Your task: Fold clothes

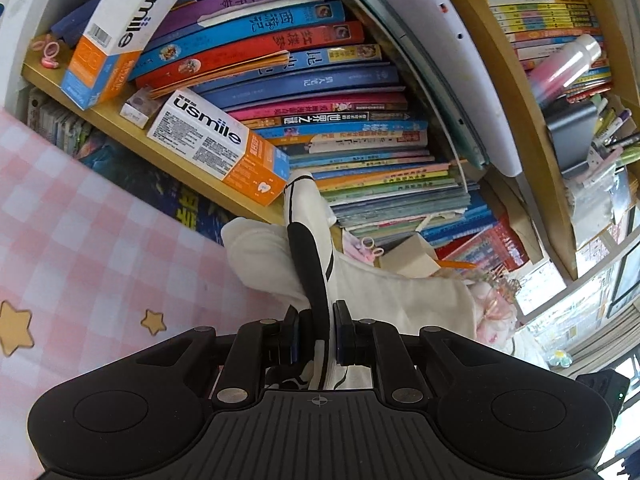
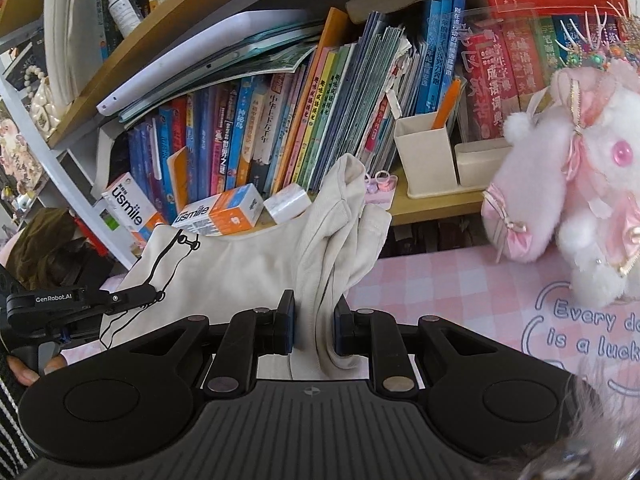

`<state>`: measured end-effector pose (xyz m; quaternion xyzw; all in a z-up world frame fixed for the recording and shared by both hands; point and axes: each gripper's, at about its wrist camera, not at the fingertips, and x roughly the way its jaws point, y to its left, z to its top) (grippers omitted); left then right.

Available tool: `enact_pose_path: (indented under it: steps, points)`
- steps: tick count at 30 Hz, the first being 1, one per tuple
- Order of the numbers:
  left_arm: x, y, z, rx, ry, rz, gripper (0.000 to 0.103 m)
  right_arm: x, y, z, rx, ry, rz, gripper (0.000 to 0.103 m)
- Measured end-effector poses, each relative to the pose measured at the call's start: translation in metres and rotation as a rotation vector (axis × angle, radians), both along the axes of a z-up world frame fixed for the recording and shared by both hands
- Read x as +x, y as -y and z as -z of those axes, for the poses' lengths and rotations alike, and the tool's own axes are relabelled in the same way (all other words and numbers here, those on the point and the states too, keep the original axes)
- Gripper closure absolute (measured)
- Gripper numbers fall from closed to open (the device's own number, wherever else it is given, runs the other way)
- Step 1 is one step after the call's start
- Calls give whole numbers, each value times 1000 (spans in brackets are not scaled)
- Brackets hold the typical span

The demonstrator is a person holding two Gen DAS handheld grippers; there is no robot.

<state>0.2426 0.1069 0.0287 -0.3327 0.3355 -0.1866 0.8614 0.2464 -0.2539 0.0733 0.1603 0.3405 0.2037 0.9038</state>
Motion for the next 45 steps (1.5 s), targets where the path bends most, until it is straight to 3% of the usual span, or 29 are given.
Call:
enact_pose_path:
  steps: [14,29,38,45]
  points:
    - [33,4,18,-10,-10,28,89,23,2,19,-16,-1,21,86]
    - [38,1,38,-18,-47,36,89,28,3,40,-7,-44,28,86]
    - [39,-5,59,-36,-125,17,88,30,16,71,89,-165,87,85]
    - [36,-9,68,-69,-165,-17,79,30,20,84,111,-226,139,72]
